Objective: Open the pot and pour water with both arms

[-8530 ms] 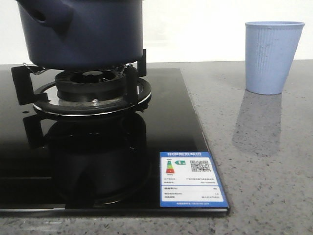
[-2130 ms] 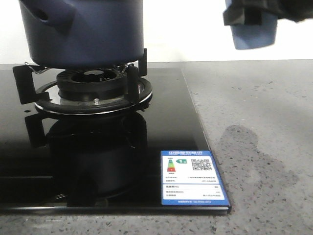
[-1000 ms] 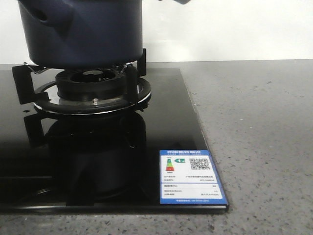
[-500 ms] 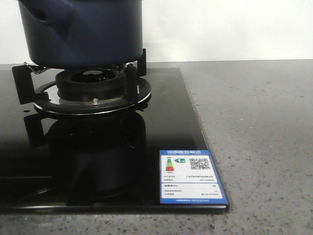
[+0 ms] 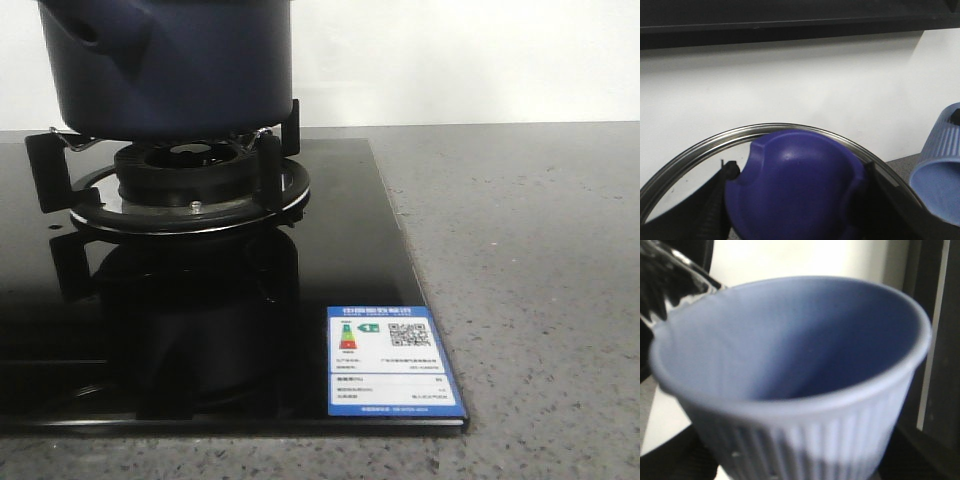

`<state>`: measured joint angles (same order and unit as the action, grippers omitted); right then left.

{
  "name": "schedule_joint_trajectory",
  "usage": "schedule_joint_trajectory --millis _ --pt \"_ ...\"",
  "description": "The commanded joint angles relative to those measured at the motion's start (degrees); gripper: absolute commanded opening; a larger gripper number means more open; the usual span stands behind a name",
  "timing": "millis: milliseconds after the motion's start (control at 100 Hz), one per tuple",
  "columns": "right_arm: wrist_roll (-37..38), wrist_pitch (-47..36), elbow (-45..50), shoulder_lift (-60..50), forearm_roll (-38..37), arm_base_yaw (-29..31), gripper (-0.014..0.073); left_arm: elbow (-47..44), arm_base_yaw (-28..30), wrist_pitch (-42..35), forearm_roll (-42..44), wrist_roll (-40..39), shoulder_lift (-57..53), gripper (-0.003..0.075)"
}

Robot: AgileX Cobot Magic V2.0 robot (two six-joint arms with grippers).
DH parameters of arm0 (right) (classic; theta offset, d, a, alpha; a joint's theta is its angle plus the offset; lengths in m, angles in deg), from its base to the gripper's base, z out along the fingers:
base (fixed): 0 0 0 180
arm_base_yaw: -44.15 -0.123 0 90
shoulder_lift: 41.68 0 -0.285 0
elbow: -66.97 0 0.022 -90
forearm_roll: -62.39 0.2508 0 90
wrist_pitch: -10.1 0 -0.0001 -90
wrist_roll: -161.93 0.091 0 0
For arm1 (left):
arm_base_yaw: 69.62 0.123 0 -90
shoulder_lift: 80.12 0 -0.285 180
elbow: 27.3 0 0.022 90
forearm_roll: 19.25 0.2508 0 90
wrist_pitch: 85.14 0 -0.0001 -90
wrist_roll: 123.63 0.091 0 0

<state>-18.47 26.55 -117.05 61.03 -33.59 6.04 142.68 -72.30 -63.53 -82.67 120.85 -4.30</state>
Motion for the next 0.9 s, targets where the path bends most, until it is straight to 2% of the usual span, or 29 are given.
schedule_joint_trajectory --millis 0,160,760,890 --pt "-0.3 0.2 -2.5 -2.2 -5.5 -0.1 0.0414 2.3 0.3 -2.4 -2.7 -0.3 -1.7 0.0274" --pt "-0.3 0.4 -2.5 -2.2 -10.6 -0.1 0.0414 2.3 0.3 -2.4 -2.7 -0.3 -1.7 0.0274" --pt "-0.1 -0.2 -2.6 -2.2 -10.5 -0.1 0.0414 2.3 0.3 -2.4 -2.7 -0.3 -1.6 0.0274" --pt "6.6 1.1 -2.6 -2.3 -10.3 -0.1 0.0414 2.3 0.3 -2.4 -2.7 -0.3 -1.6 0.0274"
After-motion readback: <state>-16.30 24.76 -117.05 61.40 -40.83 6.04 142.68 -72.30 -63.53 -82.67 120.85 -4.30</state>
